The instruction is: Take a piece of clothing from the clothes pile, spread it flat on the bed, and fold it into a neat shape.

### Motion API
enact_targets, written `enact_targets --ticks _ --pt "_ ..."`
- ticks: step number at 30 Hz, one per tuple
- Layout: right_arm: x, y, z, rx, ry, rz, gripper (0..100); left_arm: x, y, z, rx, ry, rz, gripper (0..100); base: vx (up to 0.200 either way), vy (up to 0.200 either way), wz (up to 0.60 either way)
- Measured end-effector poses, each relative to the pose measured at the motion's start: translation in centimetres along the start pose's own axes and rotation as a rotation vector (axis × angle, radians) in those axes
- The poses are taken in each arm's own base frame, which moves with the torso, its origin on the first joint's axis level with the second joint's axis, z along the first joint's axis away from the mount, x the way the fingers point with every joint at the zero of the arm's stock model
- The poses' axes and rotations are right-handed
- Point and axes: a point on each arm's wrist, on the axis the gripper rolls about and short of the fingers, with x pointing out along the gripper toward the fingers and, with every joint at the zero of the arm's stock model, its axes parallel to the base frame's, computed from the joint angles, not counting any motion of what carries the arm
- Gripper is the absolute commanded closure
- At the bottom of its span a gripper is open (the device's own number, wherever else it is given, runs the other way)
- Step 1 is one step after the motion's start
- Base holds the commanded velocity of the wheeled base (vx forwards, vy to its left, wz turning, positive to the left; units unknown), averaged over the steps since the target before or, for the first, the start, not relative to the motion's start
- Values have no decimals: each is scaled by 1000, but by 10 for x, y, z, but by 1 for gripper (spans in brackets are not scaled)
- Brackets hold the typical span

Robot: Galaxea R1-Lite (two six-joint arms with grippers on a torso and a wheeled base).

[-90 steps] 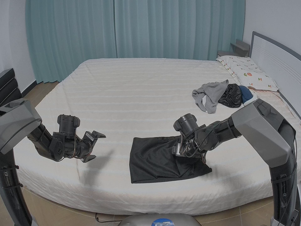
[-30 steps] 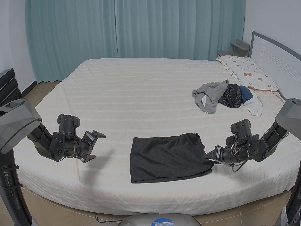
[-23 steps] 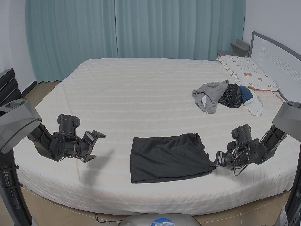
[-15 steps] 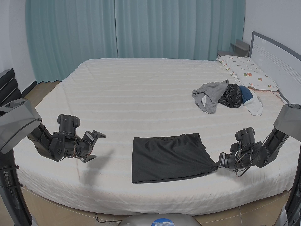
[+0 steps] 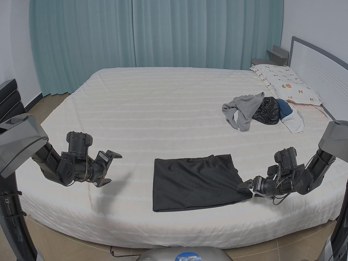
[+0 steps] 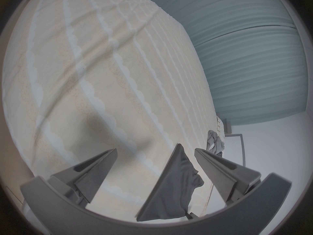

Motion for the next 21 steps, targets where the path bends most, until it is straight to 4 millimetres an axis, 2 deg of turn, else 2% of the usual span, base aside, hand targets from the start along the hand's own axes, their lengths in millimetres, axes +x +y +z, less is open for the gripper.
enact_targets --ticks 5,17,21 --pt "-3 2 8 35 -56 36 0 1 -3 -1 -28 2 -9 0 0 -200 0" --pt "1 9 19 85 -156 115 0 1 -7 -11 -9 7 -3 0 0 0 0" --pt "6 12 18 72 -163 127 0 2 -8 -10 -6 -18 3 0 200 0 0"
